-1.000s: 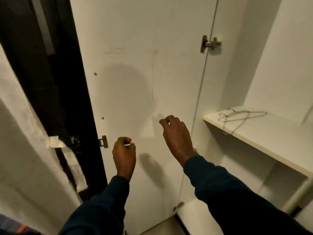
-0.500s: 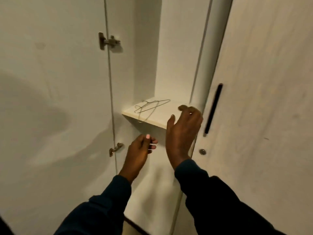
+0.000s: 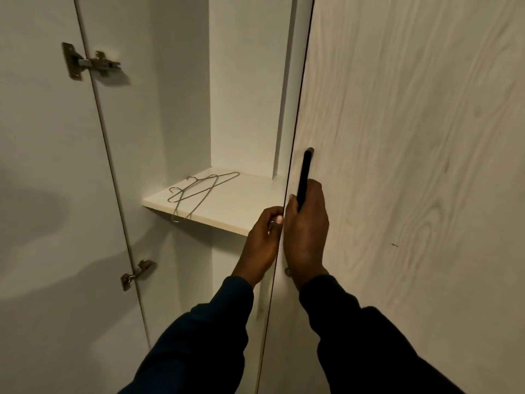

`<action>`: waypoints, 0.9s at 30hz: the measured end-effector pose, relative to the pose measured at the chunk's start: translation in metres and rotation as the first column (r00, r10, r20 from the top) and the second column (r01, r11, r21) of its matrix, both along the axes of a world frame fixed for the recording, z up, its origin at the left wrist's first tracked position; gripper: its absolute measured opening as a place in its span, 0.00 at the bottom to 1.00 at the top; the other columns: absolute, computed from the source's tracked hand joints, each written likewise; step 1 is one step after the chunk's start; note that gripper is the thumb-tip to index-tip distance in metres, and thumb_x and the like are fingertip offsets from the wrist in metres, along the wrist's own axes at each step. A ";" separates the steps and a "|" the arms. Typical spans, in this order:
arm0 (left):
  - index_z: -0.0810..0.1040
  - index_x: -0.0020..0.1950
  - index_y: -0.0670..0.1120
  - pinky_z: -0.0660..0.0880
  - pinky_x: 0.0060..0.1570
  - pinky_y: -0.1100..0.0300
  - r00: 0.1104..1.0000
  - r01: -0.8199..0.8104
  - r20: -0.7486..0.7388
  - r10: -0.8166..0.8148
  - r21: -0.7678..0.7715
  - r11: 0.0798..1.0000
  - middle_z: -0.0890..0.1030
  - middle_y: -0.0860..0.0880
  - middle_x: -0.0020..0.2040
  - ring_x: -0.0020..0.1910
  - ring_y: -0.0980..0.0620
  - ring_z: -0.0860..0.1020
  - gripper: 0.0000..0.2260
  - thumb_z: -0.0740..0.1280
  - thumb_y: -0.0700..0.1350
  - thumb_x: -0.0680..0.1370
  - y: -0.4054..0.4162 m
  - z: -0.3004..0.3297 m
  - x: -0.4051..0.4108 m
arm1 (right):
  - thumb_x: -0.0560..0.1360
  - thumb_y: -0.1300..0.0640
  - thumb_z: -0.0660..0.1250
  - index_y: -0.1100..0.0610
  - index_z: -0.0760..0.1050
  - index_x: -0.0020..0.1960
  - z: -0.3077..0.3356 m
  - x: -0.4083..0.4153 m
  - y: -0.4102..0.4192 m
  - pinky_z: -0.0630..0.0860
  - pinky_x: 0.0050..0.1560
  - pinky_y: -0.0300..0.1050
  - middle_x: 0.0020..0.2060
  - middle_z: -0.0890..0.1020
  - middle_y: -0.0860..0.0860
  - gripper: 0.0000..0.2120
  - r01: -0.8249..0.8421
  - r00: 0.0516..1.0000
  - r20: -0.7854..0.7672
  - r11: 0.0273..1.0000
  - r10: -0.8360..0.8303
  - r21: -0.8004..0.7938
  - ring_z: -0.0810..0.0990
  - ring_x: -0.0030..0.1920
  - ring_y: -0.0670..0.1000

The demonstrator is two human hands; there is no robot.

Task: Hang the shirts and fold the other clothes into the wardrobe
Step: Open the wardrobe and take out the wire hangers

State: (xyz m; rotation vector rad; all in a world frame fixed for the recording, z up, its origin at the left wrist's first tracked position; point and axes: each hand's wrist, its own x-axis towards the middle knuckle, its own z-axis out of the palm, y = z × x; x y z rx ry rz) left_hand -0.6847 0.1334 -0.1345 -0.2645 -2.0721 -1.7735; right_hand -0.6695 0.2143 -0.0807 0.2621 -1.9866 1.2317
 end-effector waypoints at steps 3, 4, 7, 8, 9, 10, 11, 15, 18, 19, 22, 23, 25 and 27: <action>0.71 0.67 0.51 0.75 0.60 0.62 0.999 0.028 -0.017 -0.029 -0.057 0.998 0.79 0.55 0.60 0.59 0.61 0.77 0.11 0.57 0.50 0.85 -0.002 -0.001 -0.003 | 0.84 0.55 0.58 0.57 0.69 0.66 -0.004 -0.001 0.003 0.75 0.53 0.39 0.53 0.77 0.46 0.13 -0.032 0.999 0.008 0.999 0.032 0.010 0.77 0.51 0.45; 0.71 0.67 0.50 0.75 0.60 0.60 0.999 0.036 -0.027 -0.039 -0.084 0.996 0.79 0.53 0.60 0.59 0.58 0.77 0.12 0.57 0.50 0.85 -0.004 0.001 -0.003 | 0.84 0.55 0.59 0.57 0.70 0.66 -0.005 0.000 0.004 0.75 0.52 0.37 0.52 0.76 0.45 0.12 -0.037 0.999 0.003 0.999 0.037 0.017 0.77 0.50 0.44; 0.69 0.69 0.47 0.75 0.60 0.61 0.997 0.021 -0.074 -0.032 -0.141 0.990 0.77 0.51 0.63 0.60 0.58 0.76 0.13 0.56 0.48 0.86 -0.006 0.000 0.005 | 0.84 0.55 0.59 0.57 0.71 0.64 -0.005 0.010 0.006 0.79 0.51 0.44 0.51 0.78 0.48 0.11 -0.041 0.999 -0.008 0.999 0.041 0.033 0.79 0.48 0.46; 0.69 0.69 0.48 0.75 0.60 0.63 0.996 0.014 -0.082 -0.026 -0.141 0.990 0.77 0.51 0.62 0.59 0.60 0.76 0.13 0.55 0.48 0.86 -0.005 -0.003 0.010 | 0.84 0.55 0.59 0.57 0.71 0.64 -0.005 0.015 0.005 0.80 0.52 0.46 0.51 0.79 0.49 0.11 -0.036 0.999 -0.007 0.999 0.037 0.034 0.79 0.49 0.48; 0.69 0.68 0.48 0.75 0.58 0.64 0.996 0.010 -0.087 -0.021 -0.134 0.991 0.77 0.51 0.62 0.58 0.60 0.77 0.12 0.55 0.48 0.86 -0.004 -0.005 0.016 | 0.84 0.55 0.58 0.57 0.71 0.64 -0.005 0.021 0.004 0.80 0.51 0.48 0.51 0.79 0.50 0.12 -0.026 1.000 -0.012 0.999 0.027 0.036 0.80 0.48 0.49; 0.69 0.67 0.49 0.75 0.57 0.65 0.996 0.003 -0.090 -0.015 -0.124 0.992 0.78 0.51 0.61 0.57 0.60 0.78 0.11 0.55 0.47 0.86 -0.002 -0.008 0.024 | 0.83 0.54 0.57 0.58 0.70 0.64 -0.006 0.029 0.002 0.81 0.50 0.50 0.50 0.79 0.51 0.12 -0.013 1.000 -0.021 0.999 0.014 0.043 0.80 0.48 0.49; 0.69 0.66 0.50 0.75 0.56 0.67 0.996 -0.006 -0.090 -0.005 -0.115 0.993 0.78 0.51 0.60 0.56 0.59 0.78 0.10 0.55 0.46 0.86 0.000 -0.010 0.034 | 0.83 0.53 0.56 0.57 0.70 0.63 -0.007 0.039 0.001 0.80 0.48 0.50 0.49 0.79 0.51 0.12 -0.001 0.999 -0.033 0.999 0.003 0.051 0.79 0.46 0.50; 0.70 0.64 0.51 0.76 0.53 0.67 0.994 -0.027 -0.104 0.017 -0.097 0.995 0.80 0.52 0.56 0.54 0.59 0.79 0.08 0.56 0.46 0.86 -0.002 -0.010 0.085 | 0.81 0.54 0.54 0.57 0.69 0.59 -0.010 0.086 -0.003 0.77 0.41 0.45 0.44 0.75 0.50 0.11 0.023 0.998 -0.060 0.998 -0.020 0.051 0.76 0.41 0.49; 0.70 0.61 0.51 0.75 0.52 0.66 0.991 -0.016 -0.136 0.003 -0.099 0.995 0.79 0.51 0.54 0.53 0.55 0.79 0.06 0.56 0.47 0.86 0.000 -0.009 0.135 | 0.82 0.56 0.56 0.57 0.69 0.59 -0.011 0.131 0.001 0.77 0.40 0.45 0.44 0.75 0.51 0.08 0.066 0.995 -0.079 0.997 -0.062 0.040 0.76 0.41 0.49; 0.70 0.61 0.51 0.75 0.52 0.67 0.989 -0.007 -0.148 -0.008 -0.102 0.995 0.79 0.50 0.54 0.54 0.54 0.79 0.06 0.56 0.47 0.86 0.001 -0.009 0.154 | 0.83 0.57 0.56 0.57 0.69 0.60 -0.011 0.149 0.003 0.77 0.40 0.45 0.45 0.75 0.51 0.08 0.080 0.993 -0.086 0.996 -0.077 0.031 0.76 0.42 0.49; 0.72 0.62 0.48 0.76 0.54 0.64 0.987 0.030 -0.156 -0.046 -0.106 0.994 0.79 0.49 0.55 0.55 0.54 0.79 0.10 0.59 0.50 0.84 0.007 -0.010 0.211 | 0.84 0.57 0.57 0.55 0.68 0.61 -0.012 0.208 0.013 0.76 0.43 0.34 0.46 0.75 0.46 0.07 0.073 0.995 -0.061 0.996 -0.076 -0.047 0.76 0.43 0.43; 0.72 0.63 0.47 0.76 0.54 0.62 0.986 0.044 -0.154 -0.061 -0.111 0.993 0.79 0.49 0.55 0.54 0.54 0.79 0.11 0.60 0.51 0.84 0.010 -0.008 0.230 | 0.84 0.56 0.58 0.54 0.69 0.62 -0.012 0.228 0.017 0.74 0.44 0.29 0.47 0.75 0.44 0.08 0.081 0.995 -0.051 0.994 -0.085 -0.079 0.76 0.44 0.41; 0.73 0.61 0.47 0.77 0.52 0.61 0.983 0.082 -0.153 -0.098 -0.106 0.991 0.79 0.49 0.54 0.52 0.53 0.79 0.10 0.62 0.50 0.83 0.018 -0.004 0.266 | 0.84 0.55 0.59 0.55 0.69 0.64 -0.012 0.267 0.027 0.74 0.46 0.25 0.50 0.76 0.46 0.10 0.113 0.992 -0.039 0.985 -0.119 -0.130 0.77 0.48 0.42; 0.74 0.58 0.47 0.76 0.52 0.63 0.977 0.150 -0.141 -0.158 -0.067 0.986 0.80 0.50 0.52 0.51 0.55 0.79 0.07 0.64 0.49 0.83 0.029 -0.002 0.301 | 0.84 0.54 0.59 0.56 0.70 0.64 -0.011 0.299 0.038 0.76 0.48 0.28 0.52 0.78 0.49 0.10 0.141 0.989 -0.027 0.974 -0.148 -0.177 0.79 0.50 0.46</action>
